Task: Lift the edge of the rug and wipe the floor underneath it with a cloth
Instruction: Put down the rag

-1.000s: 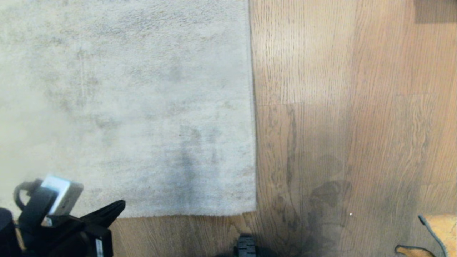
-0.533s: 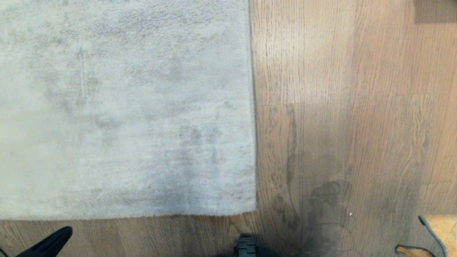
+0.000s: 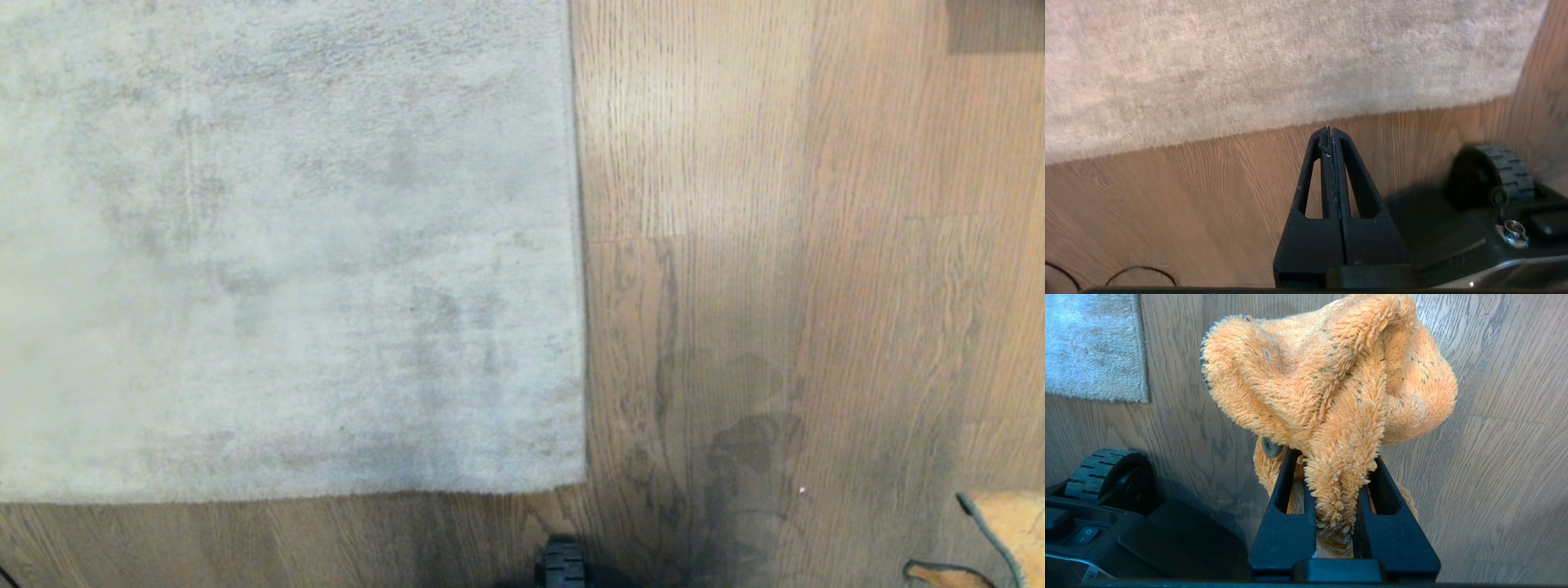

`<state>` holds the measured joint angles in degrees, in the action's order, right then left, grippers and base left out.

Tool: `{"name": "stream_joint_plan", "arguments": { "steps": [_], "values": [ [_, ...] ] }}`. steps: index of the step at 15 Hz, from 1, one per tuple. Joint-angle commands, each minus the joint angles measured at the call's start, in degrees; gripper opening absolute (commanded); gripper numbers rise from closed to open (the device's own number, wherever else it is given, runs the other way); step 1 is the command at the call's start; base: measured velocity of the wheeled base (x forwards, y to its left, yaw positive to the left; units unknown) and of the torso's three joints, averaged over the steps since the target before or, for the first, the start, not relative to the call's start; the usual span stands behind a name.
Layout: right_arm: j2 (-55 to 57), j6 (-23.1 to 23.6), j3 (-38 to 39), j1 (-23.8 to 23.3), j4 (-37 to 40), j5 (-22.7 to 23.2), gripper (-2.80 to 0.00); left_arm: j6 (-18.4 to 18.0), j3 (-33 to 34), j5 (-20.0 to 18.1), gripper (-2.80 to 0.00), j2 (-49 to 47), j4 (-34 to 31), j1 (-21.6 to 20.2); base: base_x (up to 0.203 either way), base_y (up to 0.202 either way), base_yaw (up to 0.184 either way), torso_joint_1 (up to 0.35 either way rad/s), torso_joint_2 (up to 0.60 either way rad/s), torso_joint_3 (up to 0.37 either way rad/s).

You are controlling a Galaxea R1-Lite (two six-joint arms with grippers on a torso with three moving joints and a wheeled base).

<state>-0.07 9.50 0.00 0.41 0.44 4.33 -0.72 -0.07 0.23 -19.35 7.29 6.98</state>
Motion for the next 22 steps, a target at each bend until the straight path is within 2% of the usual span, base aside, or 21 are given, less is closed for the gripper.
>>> {"name": "stream_joint_plan", "arguments": {
  "steps": [1,4,6,8,15,22],
  "values": [
    [0.1,0.1,0.0,0.0,0.0,0.1,-2.8,-0.1,0.0,-0.4,-2.8,3.1,-0.5,-0.3,0.0,0.0,0.0,0.0,0.0,0.0],
    [0.1,0.1,0.0,0.0,0.0,0.1,-2.8,-0.1,0.0,-1.0,-2.8,3.1,-1.9,-1.6,0.0,0.0,0.0,0.0,0.0,0.0],
    [0.1,0.1,0.0,0.0,0.0,0.1,-2.8,-0.1,0.0,-1.0,-2.8,3.8,-2.8,-5.6,0.0,0.0,0.0,0.0,0.0,0.0],
    [0.1,0.1,0.0,0.0,0.0,0.1,-2.8,0.3,0.0,-0.8,-2.8,6.7,-4.5,-7.3,0.0,0.0,0.0,0.0,0.0,0.0],
    [0.1,0.1,0.0,0.0,0.0,0.1,-2.8,0.7,0.0,-0.1,-2.8,19.3,-7.1,-7.0,0.0,0.0,0.0,0.0,0.0,0.0],
    [0.1,0.1,0.0,0.0,0.0,0.1,-2.8,0.5,0.0,-0.1,-2.8,19.3,-7.2,-7.0,0.0,0.0,0.0,0.0,0.0,0.0]
  ]
}}
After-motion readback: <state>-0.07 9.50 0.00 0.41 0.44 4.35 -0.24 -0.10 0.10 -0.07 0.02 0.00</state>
